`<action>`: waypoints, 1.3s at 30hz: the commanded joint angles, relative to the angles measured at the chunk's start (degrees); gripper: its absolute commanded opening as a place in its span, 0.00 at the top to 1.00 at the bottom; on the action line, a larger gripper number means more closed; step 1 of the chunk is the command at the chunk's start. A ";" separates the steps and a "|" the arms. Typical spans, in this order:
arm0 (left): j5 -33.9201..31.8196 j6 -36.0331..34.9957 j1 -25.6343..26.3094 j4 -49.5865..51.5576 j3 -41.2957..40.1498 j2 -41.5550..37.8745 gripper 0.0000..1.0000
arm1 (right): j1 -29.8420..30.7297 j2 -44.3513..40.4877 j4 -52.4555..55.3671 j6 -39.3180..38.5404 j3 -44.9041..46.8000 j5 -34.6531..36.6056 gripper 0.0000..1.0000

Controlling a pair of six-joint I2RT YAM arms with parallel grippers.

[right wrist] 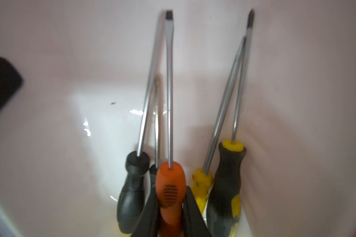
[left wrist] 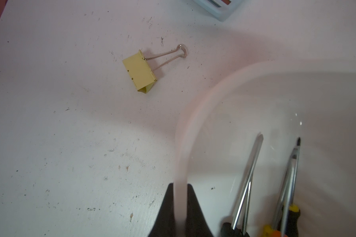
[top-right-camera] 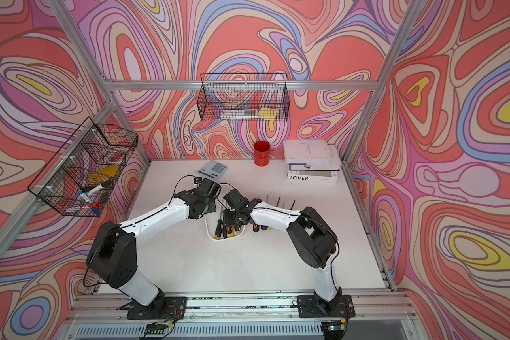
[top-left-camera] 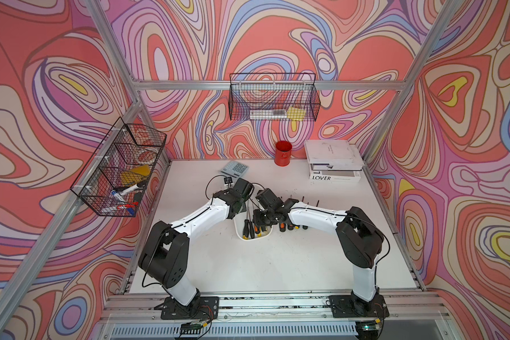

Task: Take out the screwdriver from the storage box
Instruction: Pick up the screwdriver from the storage box, then place the screwdriver at the center of the board.

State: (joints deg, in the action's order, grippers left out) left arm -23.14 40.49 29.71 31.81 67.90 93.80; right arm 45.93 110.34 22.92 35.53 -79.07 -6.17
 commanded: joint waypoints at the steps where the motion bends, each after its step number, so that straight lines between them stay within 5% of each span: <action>1: -0.68 0.19 0.16 1.23 1.45 -0.46 1.00 | 0.18 -5.13 1.28 -1.39 -0.42 3.01 1.00; 10: -1.02 0.03 0.15 1.31 1.41 -0.55 1.00 | -5.49 -14.70 11.12 -4.25 -0.59 9.38 1.00; 21: -0.09 0.12 0.08 0.71 1.60 -0.36 1.00 | -23.68 -21.54 28.60 -4.06 3.44 22.51 1.00; 29: -0.52 -0.30 0.16 1.12 1.18 -1.25 1.00 | -32.70 -19.44 26.19 -2.36 11.39 20.97 1.00; 39: -0.50 -0.26 0.08 1.28 1.32 -1.16 1.00 | -33.89 -9.23 18.02 -5.05 13.75 13.11 1.00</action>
State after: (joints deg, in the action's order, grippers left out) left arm -23.09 40.49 29.71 31.81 67.92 93.80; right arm 12.29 98.43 44.49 31.77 -65.25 9.93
